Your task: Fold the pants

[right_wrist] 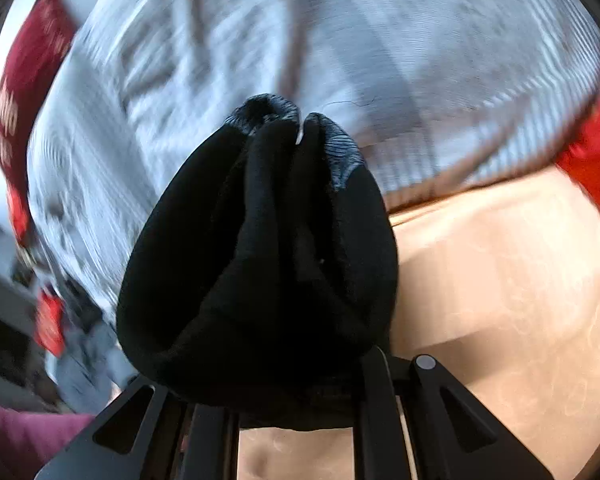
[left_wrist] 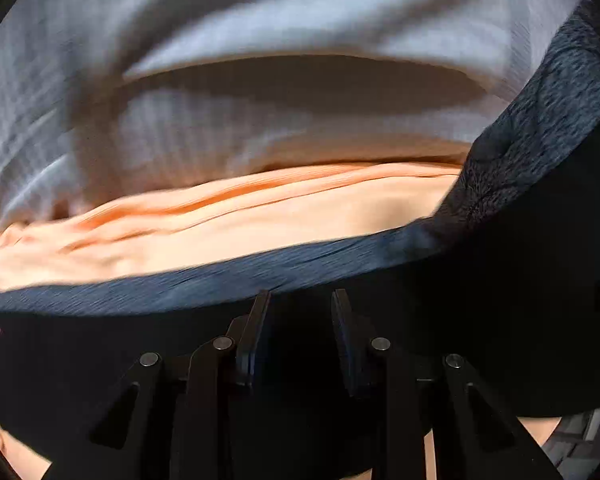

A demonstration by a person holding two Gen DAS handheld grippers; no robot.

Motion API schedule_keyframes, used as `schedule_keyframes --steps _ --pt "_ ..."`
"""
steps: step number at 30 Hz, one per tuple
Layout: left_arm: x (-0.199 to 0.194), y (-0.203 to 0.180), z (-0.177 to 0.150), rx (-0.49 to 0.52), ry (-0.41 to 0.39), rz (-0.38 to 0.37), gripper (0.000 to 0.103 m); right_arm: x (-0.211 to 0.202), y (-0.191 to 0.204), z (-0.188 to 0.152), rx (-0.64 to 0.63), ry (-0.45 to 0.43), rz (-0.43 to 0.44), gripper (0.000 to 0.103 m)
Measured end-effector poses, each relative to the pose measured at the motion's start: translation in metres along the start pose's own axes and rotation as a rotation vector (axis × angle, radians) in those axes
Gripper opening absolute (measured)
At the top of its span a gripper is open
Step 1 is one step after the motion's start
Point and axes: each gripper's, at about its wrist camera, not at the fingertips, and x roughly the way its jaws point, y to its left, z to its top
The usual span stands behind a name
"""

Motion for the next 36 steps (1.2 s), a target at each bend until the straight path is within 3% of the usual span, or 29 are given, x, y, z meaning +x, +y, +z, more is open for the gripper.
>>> schedule_keyframes --steps 5,10,12,15,16,17,20,26,33,36 --pt "-0.025 0.086 -0.023 -0.132 0.023 0.063 0.032 0.052 0.079 -0.027 -0.203 0.067 -0.118 0.013" --pt "-0.045 0.154 -0.066 -0.214 0.048 0.118 0.032 0.115 0.118 -0.083 -0.347 0.167 -0.245 0.014" --pt "-0.046 0.169 -0.075 -0.221 0.063 0.127 0.032 0.143 0.130 -0.103 -0.421 0.201 -0.340 0.018" --pt "-0.055 0.194 -0.089 -0.217 0.061 0.138 0.032 0.165 0.144 -0.133 -0.538 0.213 -0.472 0.039" --pt "-0.060 0.199 -0.091 -0.220 0.059 0.133 0.032 0.165 0.149 -0.140 -0.575 0.211 -0.490 0.057" --pt "-0.062 0.204 -0.089 -0.221 0.060 0.128 0.032 0.165 0.155 -0.145 -0.605 0.211 -0.494 0.067" --pt "-0.071 0.205 -0.085 -0.210 0.053 0.120 0.032 0.150 0.172 -0.157 -0.655 0.203 -0.475 0.068" --pt "-0.085 0.176 -0.079 -0.166 0.059 0.030 0.032 0.094 0.166 -0.155 -0.599 0.196 -0.358 0.068" --pt "-0.076 0.106 -0.067 -0.088 0.068 -0.148 0.032 0.048 0.081 -0.121 -0.284 0.210 -0.442 0.068" --pt "-0.057 0.088 -0.066 -0.071 0.121 -0.187 0.032 0.043 0.053 -0.109 -0.170 0.216 -0.451 0.068"
